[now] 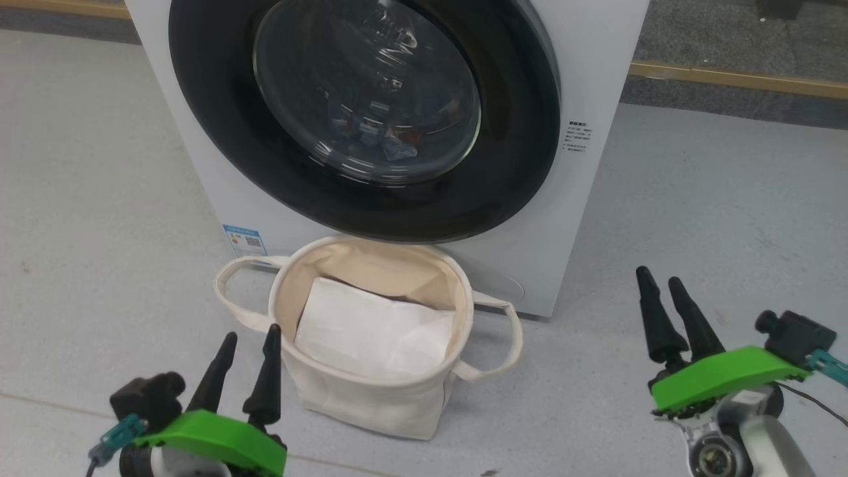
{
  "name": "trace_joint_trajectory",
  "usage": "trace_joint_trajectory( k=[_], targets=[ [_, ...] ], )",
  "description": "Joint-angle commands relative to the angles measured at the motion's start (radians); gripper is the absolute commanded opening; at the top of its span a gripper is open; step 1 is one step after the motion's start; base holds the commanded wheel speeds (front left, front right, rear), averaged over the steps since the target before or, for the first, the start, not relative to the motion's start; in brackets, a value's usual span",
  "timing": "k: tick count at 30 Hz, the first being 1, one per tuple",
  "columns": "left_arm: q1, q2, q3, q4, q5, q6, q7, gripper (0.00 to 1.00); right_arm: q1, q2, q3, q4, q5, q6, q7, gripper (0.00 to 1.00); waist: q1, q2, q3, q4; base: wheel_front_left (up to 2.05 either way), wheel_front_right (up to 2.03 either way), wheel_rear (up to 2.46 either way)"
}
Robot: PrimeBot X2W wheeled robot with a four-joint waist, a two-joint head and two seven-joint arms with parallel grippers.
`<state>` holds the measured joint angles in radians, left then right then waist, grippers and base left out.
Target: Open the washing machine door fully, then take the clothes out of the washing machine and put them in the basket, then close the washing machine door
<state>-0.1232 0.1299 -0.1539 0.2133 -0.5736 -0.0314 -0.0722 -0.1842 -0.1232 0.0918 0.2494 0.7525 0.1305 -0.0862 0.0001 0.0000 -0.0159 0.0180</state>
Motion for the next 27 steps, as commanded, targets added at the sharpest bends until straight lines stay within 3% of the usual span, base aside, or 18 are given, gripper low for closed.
trace_joint_trajectory(
  k=[1,27],
  targets=[
    [-0.058,0.023,0.013,-0.028,0.038,-0.002,-0.005,1.0,-0.058,-0.017,0.021,-0.036,-0.034,0.0,-0.015,1.0,-0.0001,0.0,0.001,0.0,0.0,0.0,0.0],
    [-0.12,0.03,-0.105,0.041,0.361,0.017,-0.07,1.0,-0.112,0.003,0.098,-0.006,-0.414,0.0,-0.097,1.0,-0.0001,0.0,0.015,0.0,0.0,0.0,0.0]
  ],
)
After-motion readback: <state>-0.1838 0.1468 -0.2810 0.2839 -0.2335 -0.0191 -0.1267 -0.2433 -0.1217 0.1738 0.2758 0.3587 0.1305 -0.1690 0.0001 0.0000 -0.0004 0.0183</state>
